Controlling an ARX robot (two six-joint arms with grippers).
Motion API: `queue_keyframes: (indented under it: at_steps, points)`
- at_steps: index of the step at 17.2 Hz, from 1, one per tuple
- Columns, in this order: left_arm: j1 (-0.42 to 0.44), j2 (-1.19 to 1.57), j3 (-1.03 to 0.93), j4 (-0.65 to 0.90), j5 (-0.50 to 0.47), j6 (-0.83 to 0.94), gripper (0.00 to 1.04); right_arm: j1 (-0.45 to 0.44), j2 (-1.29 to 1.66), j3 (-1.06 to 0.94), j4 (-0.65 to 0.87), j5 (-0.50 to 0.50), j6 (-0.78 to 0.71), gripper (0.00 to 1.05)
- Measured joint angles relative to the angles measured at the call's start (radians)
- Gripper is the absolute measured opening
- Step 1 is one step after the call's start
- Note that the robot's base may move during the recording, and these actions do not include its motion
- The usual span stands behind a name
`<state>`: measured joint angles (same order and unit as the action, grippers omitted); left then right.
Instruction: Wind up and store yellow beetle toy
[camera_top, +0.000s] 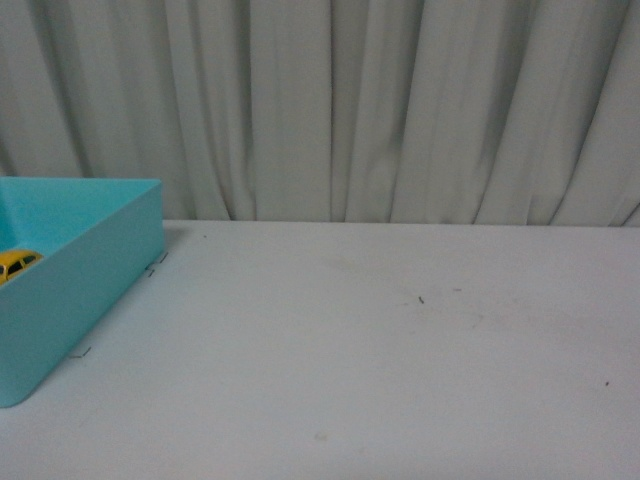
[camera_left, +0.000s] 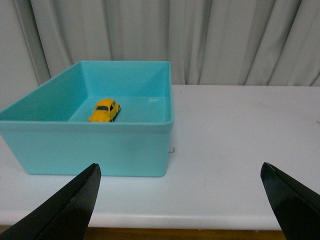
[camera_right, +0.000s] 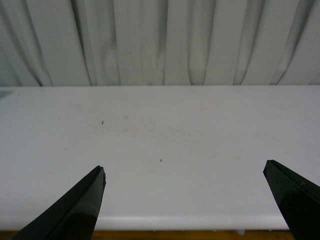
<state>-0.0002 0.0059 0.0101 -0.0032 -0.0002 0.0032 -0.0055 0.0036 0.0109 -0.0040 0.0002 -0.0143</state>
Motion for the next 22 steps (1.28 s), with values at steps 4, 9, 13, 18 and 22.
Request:
queue_keyframes:
  at_steps: [4, 9, 13, 18, 22]
  points:
    - [0.000, 0.000, 0.000, 0.001, -0.002, 0.000, 0.98, 0.000, 0.000, 0.000, 0.001, 0.000, 0.000, 0.98]
    - [0.000, 0.000, 0.000, 0.000, 0.001, 0.000, 0.98, 0.000, 0.000, 0.000, 0.001, 0.000, 0.000, 0.98]
    - [0.000, 0.000, 0.000, -0.001, -0.001, 0.000, 0.98, 0.000, 0.000, 0.000, 0.000, 0.000, 0.000, 0.98]
    - [0.000, 0.000, 0.000, 0.000, 0.000, 0.000, 0.98, 0.000, 0.000, 0.000, 0.000, 0.000, 0.000, 0.98]
    - [0.000, 0.000, 0.000, -0.001, 0.000, 0.000, 0.98, 0.000, 0.000, 0.000, -0.001, 0.000, 0.001, 0.98]
